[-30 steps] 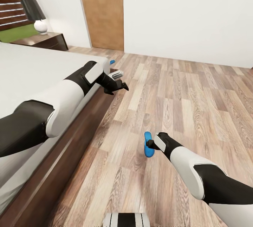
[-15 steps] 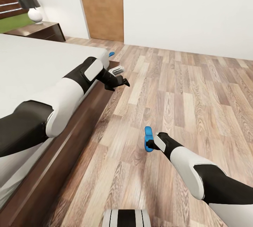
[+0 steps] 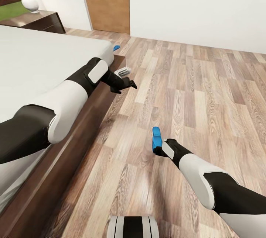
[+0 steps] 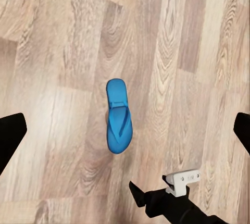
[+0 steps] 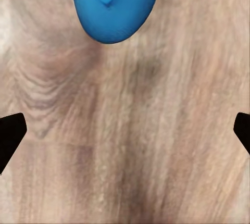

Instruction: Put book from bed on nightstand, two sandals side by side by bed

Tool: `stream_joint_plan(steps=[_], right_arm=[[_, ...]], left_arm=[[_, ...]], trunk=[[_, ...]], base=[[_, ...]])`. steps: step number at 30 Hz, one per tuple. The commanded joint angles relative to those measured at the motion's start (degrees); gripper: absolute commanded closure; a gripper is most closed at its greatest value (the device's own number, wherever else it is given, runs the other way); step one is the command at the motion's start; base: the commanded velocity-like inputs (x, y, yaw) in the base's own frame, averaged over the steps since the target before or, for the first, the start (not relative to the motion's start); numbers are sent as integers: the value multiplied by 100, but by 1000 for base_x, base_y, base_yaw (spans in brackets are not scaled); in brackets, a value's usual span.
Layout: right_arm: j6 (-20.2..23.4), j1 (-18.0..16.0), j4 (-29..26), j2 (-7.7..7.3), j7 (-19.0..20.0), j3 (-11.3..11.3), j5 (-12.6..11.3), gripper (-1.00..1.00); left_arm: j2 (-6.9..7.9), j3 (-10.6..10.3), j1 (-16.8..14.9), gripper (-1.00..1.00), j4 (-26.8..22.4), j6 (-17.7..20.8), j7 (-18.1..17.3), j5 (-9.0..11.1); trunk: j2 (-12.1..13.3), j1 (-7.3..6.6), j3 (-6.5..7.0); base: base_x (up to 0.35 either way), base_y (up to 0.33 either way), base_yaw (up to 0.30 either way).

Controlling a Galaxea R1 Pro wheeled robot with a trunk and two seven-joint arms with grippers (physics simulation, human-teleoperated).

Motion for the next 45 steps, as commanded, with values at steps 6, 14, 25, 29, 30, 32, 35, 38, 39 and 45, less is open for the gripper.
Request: stream_joint_plan(steps=[6, 14, 25, 29, 30, 32, 35, 38, 39, 45], right_arm=[[21, 0, -12, 1, -35, 5, -46, -100], [10, 0, -12, 1, -35, 3, -42, -100], [-240, 0, -12, 1, -34, 9, -37, -100], [-362, 0, -12, 3, -34, 12, -33, -100], [-381, 0, -12, 5, -34, 13, -32, -100], [-395, 0, -12, 6, -34, 15, -31, -100], [-424, 0, -12, 8, -25, 55, -30, -100], [-439, 3, -10, 9, 51, 163, -30, -100], [-442, 4, -9, 9, 95, 214, -30, -100], [-451, 8, -4, 10, 396, 589, -33, -100]], left_arm=[[0, -8, -5, -100, -152, 18, 23, 153], [0, -7, -5, -100, -224, 23, 23, 214], [0, -7, -5, -100, -215, 24, 23, 220], [0, -10, -5, -100, -209, 24, 21, 221], [0, -11, -5, -100, -207, 24, 19, 222], [0, -12, -5, -100, -206, 24, 18, 222], [0, -14, -5, -100, -200, 24, 16, 224], [0, -14, -5, -100, -193, 24, 15, 222], [0, -15, -5, -100, -191, 24, 15, 222], [0, -20, -5, -100, -184, 24, 14, 223]], trunk=[[-10, 14, -137], [-14, 22, -204], [-14, 22, -204], [-14, 22, -204], [-14, 22, -204], [-14, 22, -204], [-14, 22, -204], [-14, 22, -204], [-14, 22, -204], [-14, 22, -204]], base=[[0, 0, 0], [0, 0, 0], [0, 0, 0], [0, 0, 0], [14, 0, 0], [28, 0, 0], [113, 0, 0], [183, 0, 0], [221, 0, 0], [170, 0, 0]])
